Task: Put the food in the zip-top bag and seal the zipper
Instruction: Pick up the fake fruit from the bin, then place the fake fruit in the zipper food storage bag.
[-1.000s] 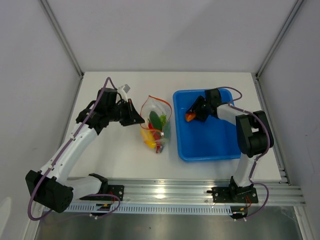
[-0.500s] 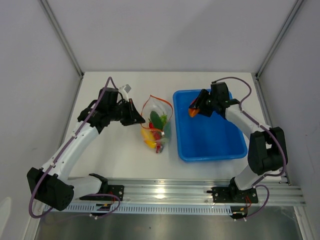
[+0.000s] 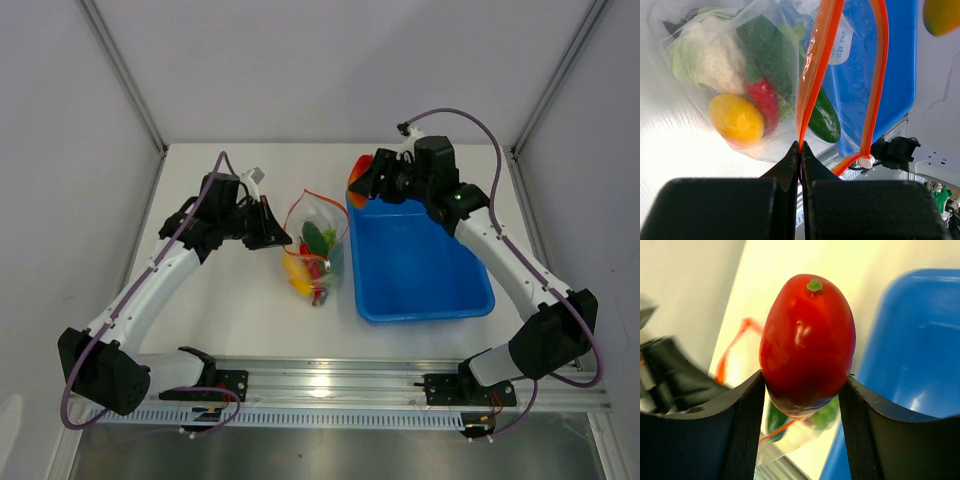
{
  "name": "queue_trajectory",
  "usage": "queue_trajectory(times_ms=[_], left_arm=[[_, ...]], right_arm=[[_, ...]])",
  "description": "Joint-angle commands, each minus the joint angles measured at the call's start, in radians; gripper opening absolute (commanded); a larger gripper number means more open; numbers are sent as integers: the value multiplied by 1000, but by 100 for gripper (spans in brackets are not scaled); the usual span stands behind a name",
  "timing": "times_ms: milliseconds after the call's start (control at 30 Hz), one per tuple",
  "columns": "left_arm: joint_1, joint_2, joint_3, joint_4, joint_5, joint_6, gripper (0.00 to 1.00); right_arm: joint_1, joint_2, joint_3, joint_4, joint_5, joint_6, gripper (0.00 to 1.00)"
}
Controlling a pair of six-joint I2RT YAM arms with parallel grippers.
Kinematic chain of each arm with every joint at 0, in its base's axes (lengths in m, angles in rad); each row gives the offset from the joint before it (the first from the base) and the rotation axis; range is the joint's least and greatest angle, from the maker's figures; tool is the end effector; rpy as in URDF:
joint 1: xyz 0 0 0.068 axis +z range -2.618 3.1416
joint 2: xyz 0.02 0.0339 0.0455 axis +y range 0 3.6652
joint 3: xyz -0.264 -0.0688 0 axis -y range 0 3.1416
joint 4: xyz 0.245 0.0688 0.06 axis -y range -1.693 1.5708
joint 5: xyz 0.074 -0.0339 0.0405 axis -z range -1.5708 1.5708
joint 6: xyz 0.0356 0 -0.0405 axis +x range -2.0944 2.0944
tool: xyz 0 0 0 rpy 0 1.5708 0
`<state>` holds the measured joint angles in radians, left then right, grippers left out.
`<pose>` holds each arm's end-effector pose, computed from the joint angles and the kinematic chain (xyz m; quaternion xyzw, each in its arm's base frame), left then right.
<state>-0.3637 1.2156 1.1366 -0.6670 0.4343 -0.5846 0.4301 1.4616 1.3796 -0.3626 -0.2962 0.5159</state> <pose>0.2332 -0.1048 0.3294 -0.0128 0.8987 -0.3543 0.2581 0.3028 0.1503 0.3692 -0.0428 0.8390 0.3516 0.4132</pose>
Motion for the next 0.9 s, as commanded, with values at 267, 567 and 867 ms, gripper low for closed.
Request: queue_trajectory(times_ms=[267, 567, 867], left_arm=[[6, -7, 38, 15, 23, -11, 1], [6, -10, 38, 14, 17, -20, 1], [6, -19, 31, 14, 11, -32, 1]], right_arm=[[154, -1, 147, 30, -103, -148, 1], [228, 25, 176, -21, -115, -191, 10], [266, 31, 148, -38, -146, -191, 27]])
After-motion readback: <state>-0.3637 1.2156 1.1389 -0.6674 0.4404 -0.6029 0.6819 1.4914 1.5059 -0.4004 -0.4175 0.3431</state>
